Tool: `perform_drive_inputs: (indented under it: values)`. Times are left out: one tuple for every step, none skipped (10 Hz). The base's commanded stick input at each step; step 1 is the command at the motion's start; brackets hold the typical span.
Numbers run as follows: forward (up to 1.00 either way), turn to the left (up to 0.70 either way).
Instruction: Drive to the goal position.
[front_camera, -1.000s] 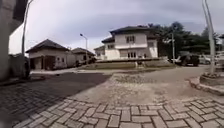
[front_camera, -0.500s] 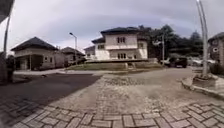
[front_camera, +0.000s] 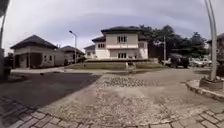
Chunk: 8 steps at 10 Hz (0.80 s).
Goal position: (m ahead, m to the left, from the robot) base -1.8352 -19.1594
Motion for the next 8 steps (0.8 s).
perform_drive_inputs:
  values:
    - [0.5,0.0]
    - [0.5,0.0]
    - [0.5,0.0]
    - [0.5,0.0]
    - [0.5,0.0]
    - [0.5,0.0]
    - [0.5,-0.1]
    - [0.5,-0.45]
